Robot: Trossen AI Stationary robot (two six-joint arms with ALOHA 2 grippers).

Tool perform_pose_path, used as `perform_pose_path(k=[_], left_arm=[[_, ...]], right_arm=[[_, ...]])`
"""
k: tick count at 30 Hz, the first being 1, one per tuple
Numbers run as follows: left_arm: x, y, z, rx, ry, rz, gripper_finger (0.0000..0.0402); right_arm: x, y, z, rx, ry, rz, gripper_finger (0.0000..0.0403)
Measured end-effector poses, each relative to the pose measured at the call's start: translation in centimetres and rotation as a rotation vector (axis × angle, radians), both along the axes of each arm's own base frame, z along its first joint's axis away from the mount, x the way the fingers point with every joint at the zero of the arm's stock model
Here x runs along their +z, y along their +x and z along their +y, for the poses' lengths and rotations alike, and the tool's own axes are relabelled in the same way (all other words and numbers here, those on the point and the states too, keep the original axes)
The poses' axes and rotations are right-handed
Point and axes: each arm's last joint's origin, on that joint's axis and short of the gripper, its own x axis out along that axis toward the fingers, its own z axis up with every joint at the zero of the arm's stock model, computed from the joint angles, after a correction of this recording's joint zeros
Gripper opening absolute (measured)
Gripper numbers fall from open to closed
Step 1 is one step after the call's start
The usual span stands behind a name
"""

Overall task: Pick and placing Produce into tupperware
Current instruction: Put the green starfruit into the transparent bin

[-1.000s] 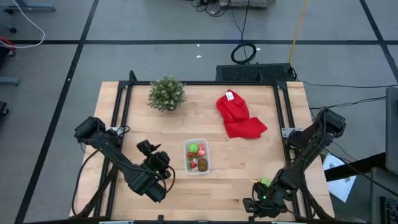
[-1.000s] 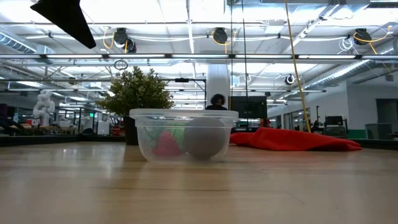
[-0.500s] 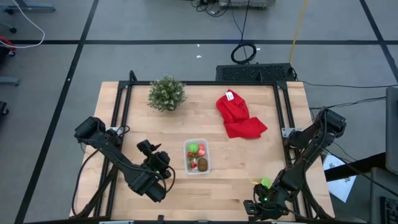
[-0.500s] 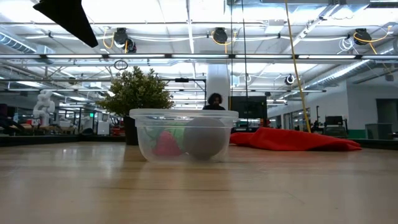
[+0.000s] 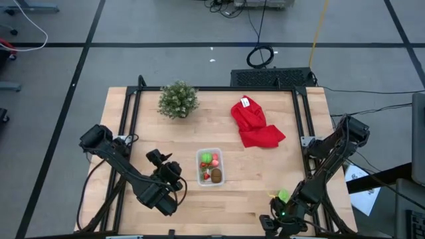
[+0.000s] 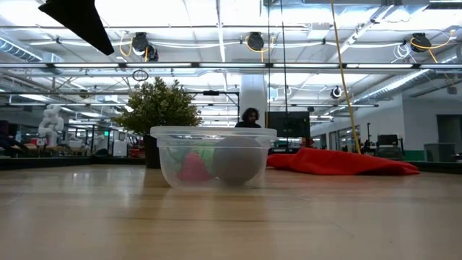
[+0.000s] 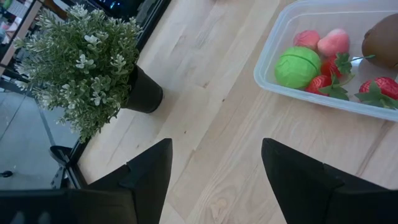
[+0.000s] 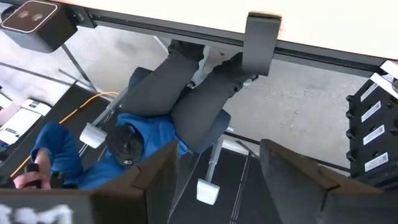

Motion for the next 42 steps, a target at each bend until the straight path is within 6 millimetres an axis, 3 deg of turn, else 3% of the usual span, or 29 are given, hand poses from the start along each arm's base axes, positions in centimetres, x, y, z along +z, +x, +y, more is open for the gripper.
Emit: perform_pose_path(k=[8,13,20,38,42], left_arm=[[0.0,0.0,0.0,0.000,0.000,0.000,0.0253],[0.0,0.0,0.0,0.000,0.000,0.001,0.0253],[0.0,0.0,0.0,0.000,-0.002,0.003,0.0253],[0.0,0.0,0.0,0.003,-0.007,0.008,0.0253],[0.0,0.0,0.0,0.003,-0.007,0.008,0.0253]], right_arm=[[0.6,0.1,0.6,0.045,0.050,-0.087,0.0233],[0.3,-0.1,0.4,-0.050,0.029,-0.025,0.0229],[-0.9,-1.0,-1.5,-0.070,-0.205,0.147,0.0231],[-1.7,-2.3,-3.6,-0.080,-0.444,0.272,0.0231],[-1.7,-1.9,-3.9,-0.118,-0.497,0.188,0.0231]])
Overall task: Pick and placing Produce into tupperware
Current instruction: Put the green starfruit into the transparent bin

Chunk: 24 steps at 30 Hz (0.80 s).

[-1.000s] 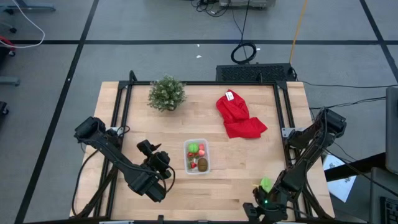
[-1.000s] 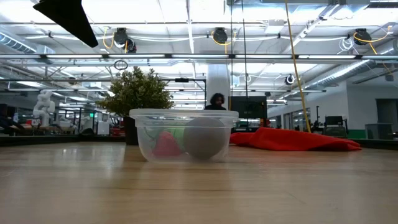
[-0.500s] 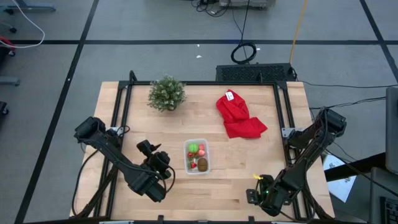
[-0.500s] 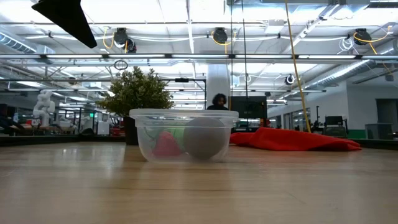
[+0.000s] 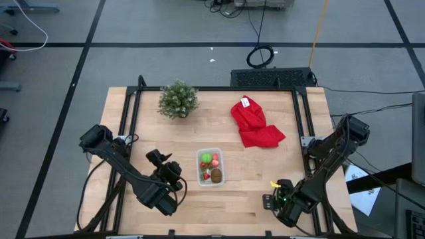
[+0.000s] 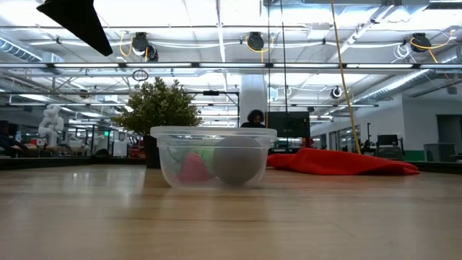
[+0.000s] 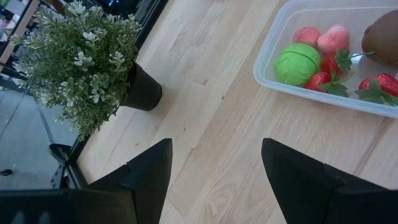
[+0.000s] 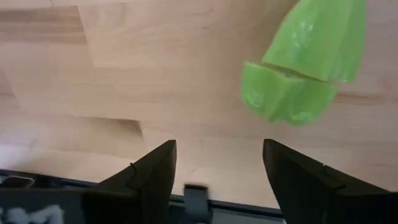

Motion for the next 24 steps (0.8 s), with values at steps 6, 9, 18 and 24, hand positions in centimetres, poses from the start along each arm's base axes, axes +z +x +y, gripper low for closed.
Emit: perform_pose_path(k=[6,9,18,24], left_arm=[[0.0,0.0,0.0,0.000,-0.001,0.000,0.0253],[0.0,0.0,0.0,0.000,-0.001,0.000,0.0253],[0.0,0.0,0.0,0.000,-0.001,0.001,0.0253],[0.0,0.0,0.0,0.000,-0.002,0.000,0.0253]], right_arm=[[0.2,-0.2,-0.2,-0.006,-0.002,0.010,0.0231],[0.2,-0.1,-0.2,-0.008,-0.002,0.010,0.0231],[0.1,-0.8,-0.7,0.004,-0.021,0.116,0.0231],[0.1,-1.0,-0.9,0.004,-0.039,0.135,0.0231]])
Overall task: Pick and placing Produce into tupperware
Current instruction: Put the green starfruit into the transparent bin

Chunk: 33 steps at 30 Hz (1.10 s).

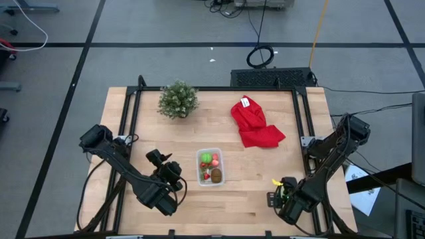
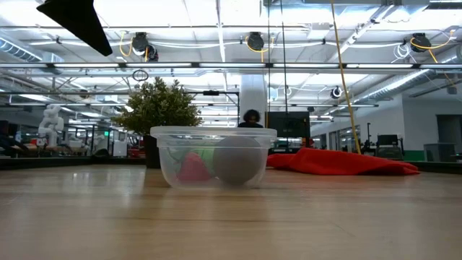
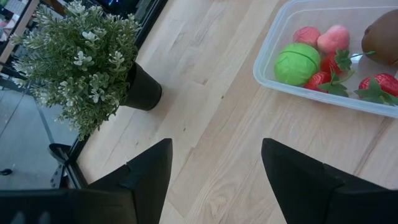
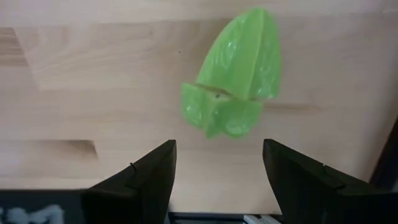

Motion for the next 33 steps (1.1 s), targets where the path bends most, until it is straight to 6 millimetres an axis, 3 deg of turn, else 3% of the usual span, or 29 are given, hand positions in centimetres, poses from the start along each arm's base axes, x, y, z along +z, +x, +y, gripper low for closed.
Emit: perform_pose_path(k=[7,33], left_arm=[[0.0,0.0,0.0,0.000,0.000,0.000,0.0253],[0.0,0.0,0.0,0.000,0.000,0.000,0.0253]], right_arm=[[-0.2,0.1,-0.5,-0.012,-0.022,0.017,0.0231],[-3.7,-0.3,-1.6,-0.018,0.012,-0.013,0.0231]])
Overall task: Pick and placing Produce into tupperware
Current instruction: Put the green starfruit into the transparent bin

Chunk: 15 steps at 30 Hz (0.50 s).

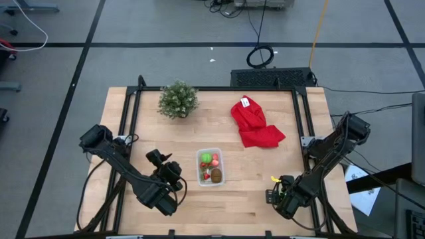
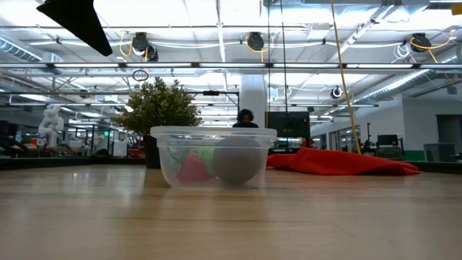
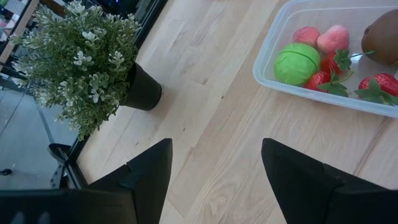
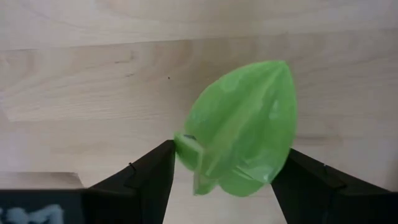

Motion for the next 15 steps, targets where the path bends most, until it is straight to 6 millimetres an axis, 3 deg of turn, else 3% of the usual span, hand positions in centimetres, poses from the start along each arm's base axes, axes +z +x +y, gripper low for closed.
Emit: perform_pose_path(k=[15], left_arm=[[-0.01,0.02,-0.02,0.000,-0.001,-0.002,0.0253]], right_arm=[[-0.10,0.00,-0.02,-0.014,-0.004,0.001,0.0231]])
